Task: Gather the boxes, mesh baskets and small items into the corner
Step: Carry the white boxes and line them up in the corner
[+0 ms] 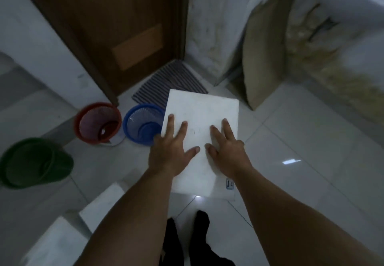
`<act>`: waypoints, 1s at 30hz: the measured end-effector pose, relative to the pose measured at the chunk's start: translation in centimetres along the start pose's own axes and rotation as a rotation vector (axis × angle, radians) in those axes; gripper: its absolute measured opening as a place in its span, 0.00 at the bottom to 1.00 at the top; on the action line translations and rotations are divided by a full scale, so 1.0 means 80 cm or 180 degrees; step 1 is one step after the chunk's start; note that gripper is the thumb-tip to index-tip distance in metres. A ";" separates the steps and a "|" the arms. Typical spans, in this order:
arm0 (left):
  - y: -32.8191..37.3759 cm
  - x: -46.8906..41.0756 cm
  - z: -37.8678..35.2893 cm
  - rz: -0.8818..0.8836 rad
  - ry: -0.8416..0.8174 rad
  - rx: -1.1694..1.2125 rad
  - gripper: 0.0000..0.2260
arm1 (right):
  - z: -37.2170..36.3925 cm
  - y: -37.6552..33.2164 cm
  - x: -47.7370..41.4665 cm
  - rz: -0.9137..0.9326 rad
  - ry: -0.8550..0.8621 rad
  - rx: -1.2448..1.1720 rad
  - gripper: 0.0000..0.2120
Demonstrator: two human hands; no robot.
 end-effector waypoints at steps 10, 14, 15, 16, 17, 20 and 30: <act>0.255 0.018 0.138 -0.1015 0.0162 -0.0177 0.38 | 0.225 0.121 0.129 -0.0663 0.0968 -0.0261 0.28; 0.387 0.015 0.138 -0.1443 0.0237 -0.0345 0.38 | 0.283 0.221 0.173 -0.1028 0.1249 -0.0412 0.28; 0.422 0.016 0.135 -0.1531 0.0251 -0.0383 0.37 | 0.296 0.249 0.185 -0.1112 0.1310 -0.0463 0.28; 0.458 0.017 0.132 -0.1613 0.0272 -0.0412 0.37 | 0.308 0.277 0.195 -0.1185 0.1371 -0.0518 0.28; 0.493 0.018 0.126 -0.1694 0.0300 -0.0436 0.37 | 0.319 0.305 0.206 -0.1246 0.1444 -0.0568 0.27; 0.600 0.022 0.104 -0.1929 0.0361 -0.0524 0.37 | 0.349 0.395 0.237 -0.1476 0.1637 -0.0659 0.27; 0.913 0.023 0.010 -0.2891 0.0137 -0.0744 0.37 | 0.413 0.672 0.321 -0.2378 0.1917 -0.0964 0.28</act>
Point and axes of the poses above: each hand's wrist, its own x-axis away from the middle knuckle, its own z-axis out of the back of the hand, y = z × x, the point moved 6 cm from there along -x, towards the middle knuckle, and after that the axes turned 2 degrees about -y, right-handed, at the moved point
